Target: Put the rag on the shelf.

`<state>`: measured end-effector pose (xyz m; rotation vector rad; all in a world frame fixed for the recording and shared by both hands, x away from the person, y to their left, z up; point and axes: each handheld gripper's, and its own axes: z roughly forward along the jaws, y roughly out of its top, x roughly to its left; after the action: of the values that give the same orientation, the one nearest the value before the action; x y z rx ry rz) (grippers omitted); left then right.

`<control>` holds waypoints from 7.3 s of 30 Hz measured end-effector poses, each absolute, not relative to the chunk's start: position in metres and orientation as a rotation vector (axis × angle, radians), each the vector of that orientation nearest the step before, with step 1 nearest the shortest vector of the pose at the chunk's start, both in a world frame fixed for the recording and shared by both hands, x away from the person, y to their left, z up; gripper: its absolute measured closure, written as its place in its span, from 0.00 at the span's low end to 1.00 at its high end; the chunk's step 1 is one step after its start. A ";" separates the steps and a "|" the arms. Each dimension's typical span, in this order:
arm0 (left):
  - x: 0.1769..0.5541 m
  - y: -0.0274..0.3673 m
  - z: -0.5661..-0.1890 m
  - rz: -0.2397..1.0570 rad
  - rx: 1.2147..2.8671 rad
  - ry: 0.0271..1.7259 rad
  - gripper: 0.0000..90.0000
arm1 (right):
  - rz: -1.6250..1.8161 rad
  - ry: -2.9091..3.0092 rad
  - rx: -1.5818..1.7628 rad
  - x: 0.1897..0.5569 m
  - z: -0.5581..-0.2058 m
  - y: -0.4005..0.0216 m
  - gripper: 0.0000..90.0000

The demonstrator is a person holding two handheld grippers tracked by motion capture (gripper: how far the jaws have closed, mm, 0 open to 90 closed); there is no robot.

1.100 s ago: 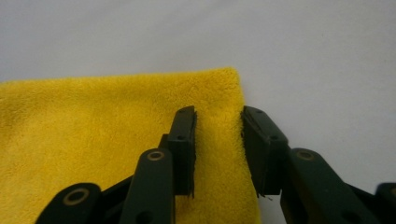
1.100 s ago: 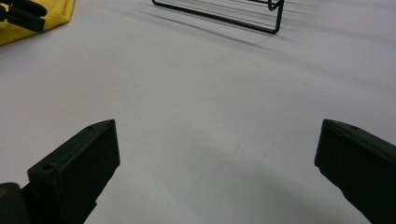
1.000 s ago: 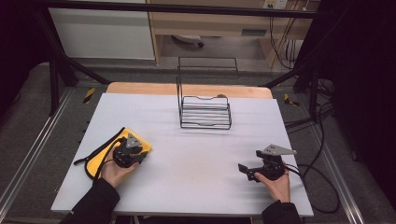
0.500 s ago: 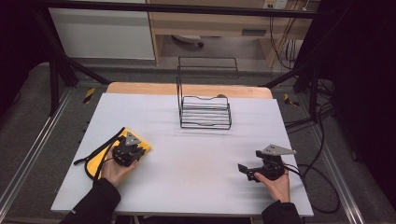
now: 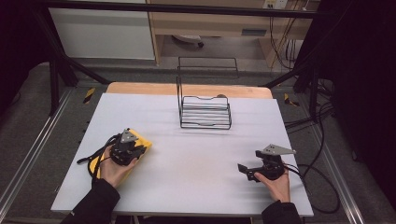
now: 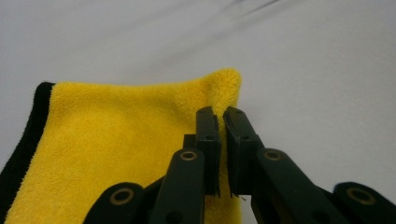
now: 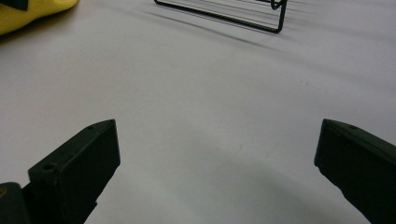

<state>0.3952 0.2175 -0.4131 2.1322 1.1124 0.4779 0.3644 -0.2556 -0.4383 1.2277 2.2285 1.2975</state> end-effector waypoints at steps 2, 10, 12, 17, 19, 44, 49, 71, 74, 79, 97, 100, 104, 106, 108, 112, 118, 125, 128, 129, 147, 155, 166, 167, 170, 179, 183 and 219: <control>0.393 0.212 -0.412 0.464 2.131 1.106 0.94 | 1.302 2.227 1.233 0.364 -0.438 -0.255 0.01; 0.385 0.182 -0.412 0.430 2.140 1.078 0.94 | 1.300 2.227 1.231 0.364 -0.438 -0.255 0.01; 0.382 0.176 -0.411 0.422 2.141 1.060 0.94 | 1.301 2.224 1.232 0.364 -0.438 -0.255 0.01; 0.378 0.158 -0.412 0.422 2.162 1.029 0.94 | 1.299 2.227 1.231 0.364 -0.438 -0.255 0.01; 0.380 0.152 -0.416 0.413 2.171 1.030 0.94 | 1.299 2.228 1.227 0.364 -0.438 -0.255 0.01; 0.388 0.208 -0.405 0.370 2.168 0.936 0.38 | 1.281 2.231 1.229 0.364 -0.439 -0.246 0.01; 0.392 0.250 -0.403 0.383 2.128 1.019 0.33 | 1.287 2.237 1.231 0.364 -0.436 -0.235 0.01; 0.404 0.307 -0.438 0.345 2.169 1.110 0.58 | 1.296 2.323 1.191 0.382 -0.429 -0.119 0.09; 0.405 0.309 -0.439 0.330 2.166 1.116 0.58 | 1.303 2.346 1.188 0.389 -0.430 -0.096 0.14; 0.407 0.311 -0.441 0.276 2.146 1.138 0.60 | 1.294 2.371 1.213 0.403 -0.436 -0.061 0.24; 0.404 0.307 -0.440 0.233 2.157 1.147 0.78 | 1.239 2.426 1.298 0.416 -0.452 -0.017 0.61; 0.405 0.307 -0.440 0.221 2.148 1.153 0.81 | 1.243 2.434 1.315 0.416 -0.453 -0.016 0.66; 0.405 0.308 -0.441 0.223 2.147 1.134 0.82 | 1.255 2.452 1.337 0.417 -0.454 -0.015 0.75; 0.404 0.309 -0.443 0.232 2.144 1.116 0.80 | 1.261 2.457 1.345 0.417 -0.454 -0.015 0.80; 0.404 0.311 -0.444 0.232 2.127 1.111 0.79 | 1.269 2.463 1.348 0.417 -0.455 -0.015 0.85; 0.403 0.310 -0.444 0.229 2.133 1.113 0.80 | 1.282 2.452 1.350 0.416 -0.454 -0.015 0.92; 0.400 0.304 -0.438 0.251 2.153 1.138 0.87 | 1.290 2.451 1.342 0.415 -0.446 -0.018 0.93; 0.390 0.289 -0.432 0.180 2.148 1.124 0.88 | 1.248 2.466 1.301 0.410 -0.426 -0.030 0.93; 0.384 0.277 -0.431 0.154 2.133 1.113 0.88 | 1.225 2.480 1.301 0.406 -0.420 -0.042 0.93; 0.382 0.273 -0.430 0.140 2.127 1.115 0.88 | 1.220 2.482 1.304 0.404 -0.419 -0.047 0.93; 0.347 0.184 -0.436 0.174 2.091 1.156 0.87 | 1.075 2.480 1.272 0.403 -0.415 -0.116 0.93; 0.342 0.179 -0.440 0.220 2.107 1.109 0.84 | 1.070 2.466 1.146 0.427 -0.433 -0.111 0.92; 0.349 0.187 -0.429 0.311 2.131 0.995 0.67 | 1.049 2.467 1.101 0.426 -0.434 -0.112 0.91; 0.351 0.189 -0.426 0.314 2.118 0.999 0.63 | 1.044 2.467 1.105 0.427 -0.434 -0.112 0.90; 0.362 0.196 -0.419 0.313 2.088 0.989 0.52 | 1.041 2.446 1.114 0.427 -0.435 -0.113 0.84; 0.403 0.188 -0.416 0.282 2.075 0.991 0.23 | 1.238 2.294 1.166 0.405 -0.412 -0.146 0.39; 0.420 0.180 -0.419 0.292 2.080 1.007 0.21 | 1.267 2.278 1.185 0.393 -0.413 -0.161 0.27; 0.453 0.154 -0.447 0.168 2.130 1.027 0.82 | 1.266 2.288 1.350 0.404 -0.442 -0.133 0.36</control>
<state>0.4532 0.1537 -0.4472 2.1297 1.0267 0.1679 0.4043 -0.1327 -0.4420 1.3501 2.2881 1.2656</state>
